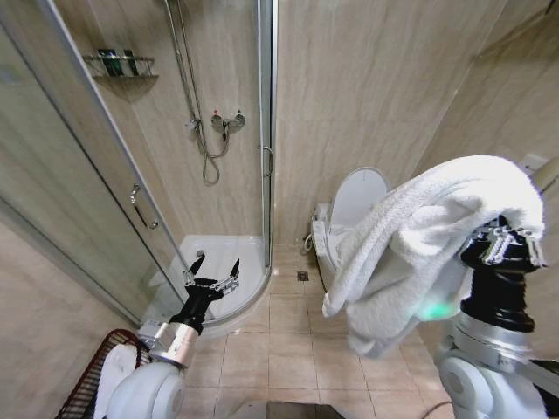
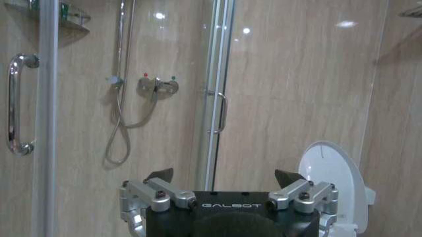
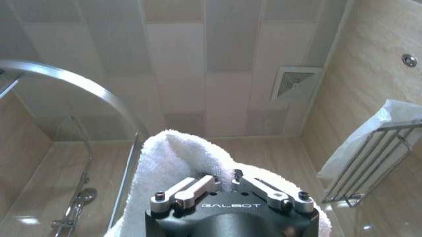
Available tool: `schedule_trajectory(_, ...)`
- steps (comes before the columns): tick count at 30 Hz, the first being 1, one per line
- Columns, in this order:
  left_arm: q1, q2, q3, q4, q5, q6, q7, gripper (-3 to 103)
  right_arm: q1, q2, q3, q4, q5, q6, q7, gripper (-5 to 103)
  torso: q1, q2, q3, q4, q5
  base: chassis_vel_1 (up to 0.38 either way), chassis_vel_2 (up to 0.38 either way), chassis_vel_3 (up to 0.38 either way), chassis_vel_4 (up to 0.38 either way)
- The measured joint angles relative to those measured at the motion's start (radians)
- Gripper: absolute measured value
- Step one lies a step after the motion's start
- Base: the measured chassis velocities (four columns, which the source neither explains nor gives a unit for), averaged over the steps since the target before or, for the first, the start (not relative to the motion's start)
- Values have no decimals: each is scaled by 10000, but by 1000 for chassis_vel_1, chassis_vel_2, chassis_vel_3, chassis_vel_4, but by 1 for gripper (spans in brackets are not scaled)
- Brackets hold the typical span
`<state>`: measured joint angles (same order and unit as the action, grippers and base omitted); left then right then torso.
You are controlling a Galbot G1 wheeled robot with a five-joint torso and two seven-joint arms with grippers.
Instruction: Discard the used towel into the hamper.
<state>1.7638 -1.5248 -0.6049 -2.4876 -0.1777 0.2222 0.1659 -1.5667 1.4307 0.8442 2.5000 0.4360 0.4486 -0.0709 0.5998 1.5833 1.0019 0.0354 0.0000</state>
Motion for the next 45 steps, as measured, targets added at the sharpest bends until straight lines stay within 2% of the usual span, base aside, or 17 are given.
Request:
schedule_trajectory(19, 1, 0, 0, 0, 0, 0, 0, 100, 37, -18, -24, 1, -3, 142, -6, 3, -17, -16, -15, -3, -1, 86, -78, -80, 74)
schedule_trajectory(25, -1, 0, 0, 0, 0, 0, 0, 100, 51, -32, -21, 1, 0, 167, -22, 3, -151, -343, -179, 0, 2, -20, 10, 26, -16)
schedule_trajectory(37, -1, 0, 0, 0, 0, 0, 0, 100, 68, -24, -74, 1, 6, 174, -45, 3, -562, -1208, -648, -2, 0, -3, 0, 5, -3)
schedule_trajectory(45, -1, 0, 0, 0, 0, 0, 0, 100, 40, -27, -83, 1, 24, 255, -60, 3, -609, -1316, -707, -2, 0, 0, 0, 0, 0)
